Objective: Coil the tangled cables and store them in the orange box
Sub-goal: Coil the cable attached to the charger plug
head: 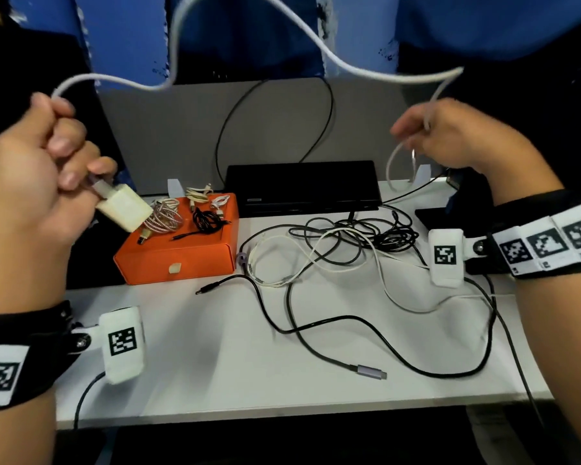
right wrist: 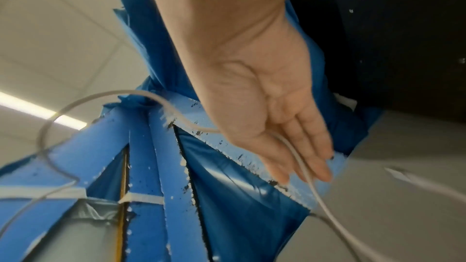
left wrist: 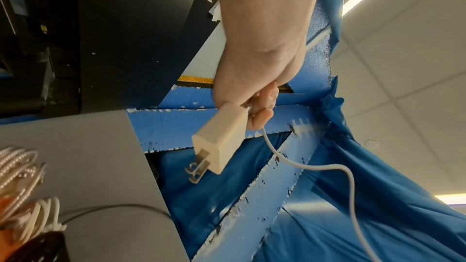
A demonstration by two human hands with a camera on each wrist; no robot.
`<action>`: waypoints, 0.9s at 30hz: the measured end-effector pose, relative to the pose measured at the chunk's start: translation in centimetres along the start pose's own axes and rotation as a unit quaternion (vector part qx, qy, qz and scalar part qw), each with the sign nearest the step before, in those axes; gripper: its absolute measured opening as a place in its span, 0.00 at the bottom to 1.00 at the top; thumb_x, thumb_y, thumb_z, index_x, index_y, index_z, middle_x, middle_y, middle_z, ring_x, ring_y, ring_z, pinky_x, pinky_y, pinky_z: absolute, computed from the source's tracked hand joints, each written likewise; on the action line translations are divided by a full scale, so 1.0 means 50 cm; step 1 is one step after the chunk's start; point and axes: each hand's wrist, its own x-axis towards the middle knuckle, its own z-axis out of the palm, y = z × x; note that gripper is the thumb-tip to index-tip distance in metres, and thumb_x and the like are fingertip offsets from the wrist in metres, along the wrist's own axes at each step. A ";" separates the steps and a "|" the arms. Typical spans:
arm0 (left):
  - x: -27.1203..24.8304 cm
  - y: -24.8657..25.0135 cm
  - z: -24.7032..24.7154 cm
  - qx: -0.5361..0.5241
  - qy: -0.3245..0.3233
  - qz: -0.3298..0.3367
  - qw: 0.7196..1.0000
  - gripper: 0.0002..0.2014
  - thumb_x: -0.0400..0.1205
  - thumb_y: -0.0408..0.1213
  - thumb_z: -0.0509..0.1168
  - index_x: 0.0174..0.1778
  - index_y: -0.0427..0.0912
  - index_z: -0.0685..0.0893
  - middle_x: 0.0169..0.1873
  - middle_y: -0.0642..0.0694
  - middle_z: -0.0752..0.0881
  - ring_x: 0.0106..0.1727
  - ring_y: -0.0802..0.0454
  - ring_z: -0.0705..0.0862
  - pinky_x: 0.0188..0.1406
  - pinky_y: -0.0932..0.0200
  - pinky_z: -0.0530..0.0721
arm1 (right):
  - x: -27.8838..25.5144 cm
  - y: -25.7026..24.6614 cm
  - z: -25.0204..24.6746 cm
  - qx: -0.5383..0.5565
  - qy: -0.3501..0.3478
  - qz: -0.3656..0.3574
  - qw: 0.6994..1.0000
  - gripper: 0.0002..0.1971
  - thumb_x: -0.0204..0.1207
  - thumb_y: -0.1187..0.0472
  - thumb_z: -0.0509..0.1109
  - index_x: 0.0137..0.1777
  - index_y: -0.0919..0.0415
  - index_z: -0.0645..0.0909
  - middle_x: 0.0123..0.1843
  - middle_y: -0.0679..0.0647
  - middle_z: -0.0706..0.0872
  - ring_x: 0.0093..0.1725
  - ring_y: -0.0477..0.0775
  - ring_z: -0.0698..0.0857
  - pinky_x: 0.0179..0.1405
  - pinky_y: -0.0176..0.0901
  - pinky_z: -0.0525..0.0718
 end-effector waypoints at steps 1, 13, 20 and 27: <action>-0.006 -0.004 0.020 0.004 0.015 -0.009 1.000 0.15 0.93 0.48 0.53 0.43 0.52 0.78 0.23 0.55 0.66 0.18 0.58 0.61 0.28 0.67 0.70 | -0.007 0.011 0.003 -0.042 -0.053 0.017 0.998 0.20 0.80 0.64 0.78 0.64 0.40 0.82 0.65 0.53 0.89 0.59 0.53 0.87 0.66 0.44 0.84; -0.106 -0.083 0.200 0.211 -0.123 -0.027 0.969 0.16 0.92 0.44 0.55 0.47 0.41 0.83 0.24 0.47 0.83 0.24 0.48 0.78 0.29 0.48 0.68 | -0.209 -0.159 0.039 0.145 0.046 -0.197 0.969 0.41 0.83 0.39 0.71 0.91 0.45 0.58 0.86 0.38 0.70 0.84 0.32 0.65 0.86 0.37 0.61; -0.151 -0.111 0.257 0.176 -0.220 -0.055 0.958 0.16 0.90 0.45 0.56 0.44 0.38 0.80 0.22 0.43 0.83 0.23 0.47 0.80 0.33 0.56 0.83 | -0.223 -0.240 0.121 0.134 0.056 -0.244 0.959 0.10 0.89 0.58 0.66 0.62 0.51 0.89 0.40 0.33 0.86 0.42 0.34 0.84 0.44 0.28 0.76; -0.144 -0.088 0.233 0.029 -0.263 -0.109 0.958 0.12 0.89 0.38 0.54 0.45 0.42 0.80 0.23 0.52 0.77 0.28 0.51 0.80 0.63 0.41 0.83 | -0.211 -0.222 0.118 0.171 0.177 -0.209 0.946 0.08 0.89 0.57 0.66 0.58 0.52 0.88 0.42 0.47 0.89 0.43 0.49 0.85 0.47 0.48 0.81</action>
